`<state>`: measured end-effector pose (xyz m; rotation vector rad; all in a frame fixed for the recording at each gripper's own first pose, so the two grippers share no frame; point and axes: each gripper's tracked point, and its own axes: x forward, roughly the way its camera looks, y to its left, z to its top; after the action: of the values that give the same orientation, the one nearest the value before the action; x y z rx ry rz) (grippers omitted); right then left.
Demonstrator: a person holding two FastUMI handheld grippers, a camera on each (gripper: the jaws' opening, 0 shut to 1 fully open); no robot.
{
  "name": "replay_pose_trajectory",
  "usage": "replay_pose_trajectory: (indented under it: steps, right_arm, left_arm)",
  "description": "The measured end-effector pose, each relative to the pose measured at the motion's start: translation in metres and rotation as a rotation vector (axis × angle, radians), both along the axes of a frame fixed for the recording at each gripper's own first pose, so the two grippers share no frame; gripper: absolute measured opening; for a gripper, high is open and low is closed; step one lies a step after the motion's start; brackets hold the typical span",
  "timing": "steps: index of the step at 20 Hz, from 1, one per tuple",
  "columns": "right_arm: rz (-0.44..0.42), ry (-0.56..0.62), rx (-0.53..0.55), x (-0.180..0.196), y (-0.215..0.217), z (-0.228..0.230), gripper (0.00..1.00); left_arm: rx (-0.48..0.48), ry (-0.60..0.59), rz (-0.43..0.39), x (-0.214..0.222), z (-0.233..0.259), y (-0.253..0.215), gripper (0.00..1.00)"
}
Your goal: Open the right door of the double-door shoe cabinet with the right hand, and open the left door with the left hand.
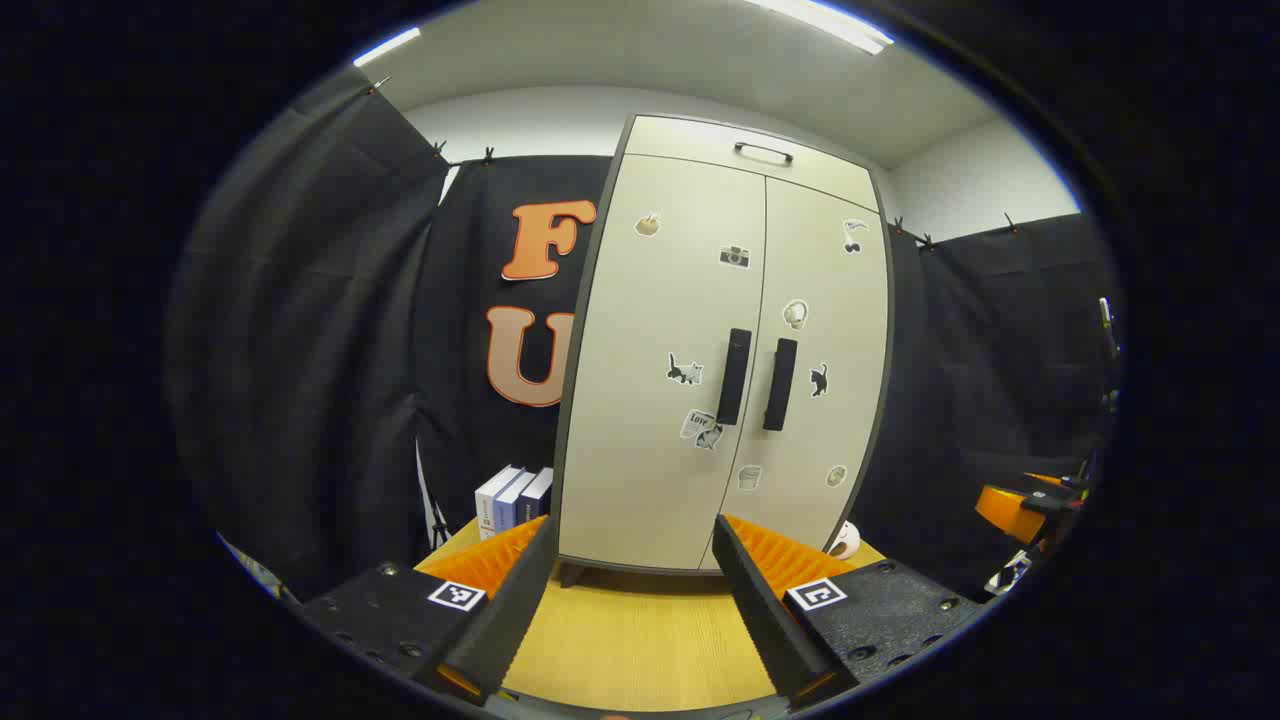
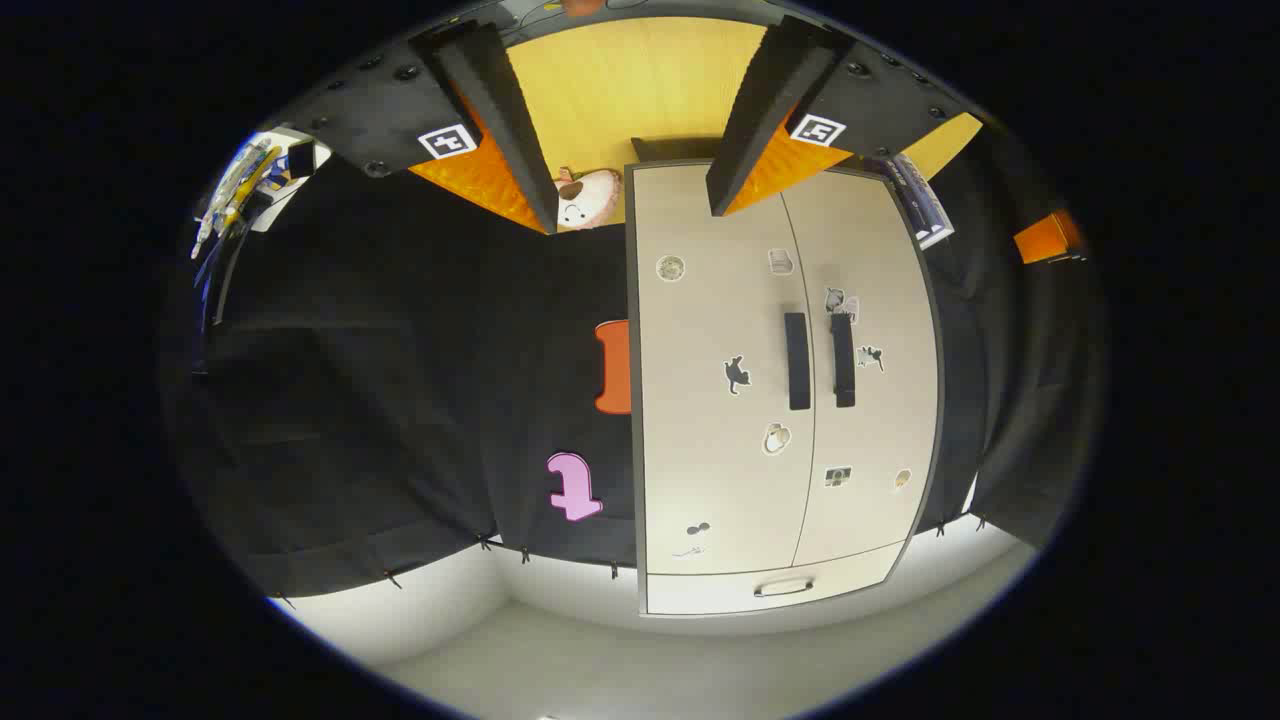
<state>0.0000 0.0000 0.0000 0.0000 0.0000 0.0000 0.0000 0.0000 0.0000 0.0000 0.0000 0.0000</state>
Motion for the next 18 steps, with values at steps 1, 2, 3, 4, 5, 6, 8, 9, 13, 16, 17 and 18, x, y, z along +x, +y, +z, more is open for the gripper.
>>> replay_pose_trajectory:
  steps: [1, 2, 3, 4, 5, 6, 8, 9, 13, 16, 17, 18]
  right_arm:
    - [0.006, -0.004, 0.003, -0.001, 0.001, 0.002, 0.93]
    - [0.015, -0.005, 0.005, -0.001, 0.003, 0.003, 0.94]
    - [0.028, -0.007, 0.005, -0.002, 0.005, 0.004, 0.94]
    - [0.035, -0.01, 0.003, -0.003, 0.006, 0.005, 0.93]
    - [0.034, -0.013, 0.001, -0.003, 0.006, 0.006, 0.98]
    - [0.031, -0.013, -0.001, -0.003, 0.007, 0.006, 0.94]
    - [0.027, -0.004, -0.004, -0.004, 0.009, 0.003, 0.94]
    - [0.026, 0.0, -0.003, -0.004, 0.012, 0.001, 0.94]
    - [0.027, 0.001, -0.014, -0.008, 0.02, 0.0, 0.98]
    - [0.027, -0.001, -0.019, -0.011, 0.026, -0.001, 0.98]
    - [0.028, 0.001, -0.017, -0.012, 0.028, -0.002, 0.98]
    - [0.029, 0.004, -0.016, -0.013, 0.03, -0.003, 0.98]
  left_arm:
    - [-0.004, 0.0, -0.003, 0.0, 0.0, -0.003, 0.95]
    - [-0.01, -0.001, -0.004, -0.001, 0.001, -0.003, 0.95]
    - [-0.012, -0.003, -0.004, -0.001, 0.002, -0.004, 0.95]
    - [-0.01, -0.008, -0.005, -0.002, 0.004, -0.003, 0.95]
    - [-0.003, -0.012, -0.003, -0.001, 0.006, -0.002, 0.95]
    - [0.006, -0.018, 0.002, -0.002, 0.008, 0.0, 0.92]
    - [0.017, -0.03, 0.008, -0.004, 0.013, 0.003, 0.95]
    - [0.018, -0.032, 0.008, -0.004, 0.014, 0.003, 0.95]
    - [0.015, -0.021, -0.005, -0.005, 0.01, 0.005, 0.95]
    - [0.002, -0.013, -0.007, -0.006, 0.009, 0.009, 0.95]
    - [0.0, -0.013, -0.007, -0.007, 0.009, 0.011, 0.95]
    - [0.003, -0.015, -0.005, -0.008, 0.011, 0.013, 0.95]
